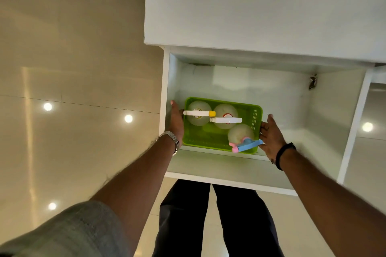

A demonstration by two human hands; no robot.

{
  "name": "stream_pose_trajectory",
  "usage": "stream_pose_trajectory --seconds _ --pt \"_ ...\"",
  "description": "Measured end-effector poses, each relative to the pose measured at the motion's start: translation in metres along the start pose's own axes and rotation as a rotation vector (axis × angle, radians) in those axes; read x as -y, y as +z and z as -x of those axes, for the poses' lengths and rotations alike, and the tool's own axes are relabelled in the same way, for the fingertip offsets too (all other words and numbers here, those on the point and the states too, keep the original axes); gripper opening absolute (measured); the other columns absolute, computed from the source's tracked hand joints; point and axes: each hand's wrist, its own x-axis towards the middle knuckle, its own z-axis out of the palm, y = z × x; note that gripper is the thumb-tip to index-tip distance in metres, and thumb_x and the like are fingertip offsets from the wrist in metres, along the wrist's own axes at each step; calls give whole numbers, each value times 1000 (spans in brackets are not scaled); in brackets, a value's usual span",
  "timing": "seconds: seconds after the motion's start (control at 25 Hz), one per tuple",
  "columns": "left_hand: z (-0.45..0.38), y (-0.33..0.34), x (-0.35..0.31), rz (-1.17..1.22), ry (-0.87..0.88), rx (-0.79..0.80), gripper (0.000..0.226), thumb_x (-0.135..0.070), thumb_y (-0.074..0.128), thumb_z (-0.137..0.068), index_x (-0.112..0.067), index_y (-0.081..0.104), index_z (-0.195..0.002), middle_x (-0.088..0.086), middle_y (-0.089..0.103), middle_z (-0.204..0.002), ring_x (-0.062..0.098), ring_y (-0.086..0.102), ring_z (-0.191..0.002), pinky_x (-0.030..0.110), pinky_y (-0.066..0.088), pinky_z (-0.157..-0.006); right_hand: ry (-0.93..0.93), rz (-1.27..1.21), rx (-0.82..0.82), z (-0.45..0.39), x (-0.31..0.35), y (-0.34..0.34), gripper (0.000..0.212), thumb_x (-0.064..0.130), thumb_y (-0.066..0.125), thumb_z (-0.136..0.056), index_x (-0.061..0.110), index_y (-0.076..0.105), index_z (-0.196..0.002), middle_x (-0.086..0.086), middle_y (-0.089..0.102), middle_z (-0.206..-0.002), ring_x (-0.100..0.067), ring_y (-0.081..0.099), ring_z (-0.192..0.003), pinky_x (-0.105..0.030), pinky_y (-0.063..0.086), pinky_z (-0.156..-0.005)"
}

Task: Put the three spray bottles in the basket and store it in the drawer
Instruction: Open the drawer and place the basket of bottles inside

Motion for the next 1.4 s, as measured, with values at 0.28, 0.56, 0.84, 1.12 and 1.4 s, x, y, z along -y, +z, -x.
stream_pose_trajectory --seconds 0.28,0.56,0.84,1.12,1.4 --pt "-6 -2 11 39 -72 -23 97 -87 21 -84 -22 42 -153 5 39 -162 22 36 -149 47 24 -126 7 23 -14 -10 -16 9 57 69 23 -99 32 67 -95 11 73 -91 -6 69 -78 -29 45 -80" --pt "7 -14 26 189 -113 -148 76 -72 32 -95 -26 35 -156 4 39 -161 25 38 -148 47 25 -125 88 -128 117 4 -18 31 60 71 23 -97 28 65 -100 2 79 -86 -9 75 -58 -29 55 -39" --pt "97 -29 44 -9 89 -88 44 -37 49 -104 -10 57 -137 13 56 -145 32 50 -137 50 35 -120 -251 206 -246 43 -26 28 62 55 27 -104 16 44 -150 -8 44 -157 -26 39 -145 -37 25 -120" --pt "184 -49 114 121 -266 45 53 -49 38 -104 -8 61 -127 14 71 -125 30 69 -110 41 54 -92 -408 819 64 145 -119 -42 46 72 42 -86 34 68 -89 10 74 -86 -9 68 -86 -34 55 -83" --pt "164 -30 110 488 -416 15 84 -71 16 -96 -17 28 -158 15 37 -161 38 35 -149 56 19 -124 215 -32 -207 127 -109 -102 62 48 36 -103 9 36 -151 -16 50 -149 -38 47 -137 -52 35 -116"
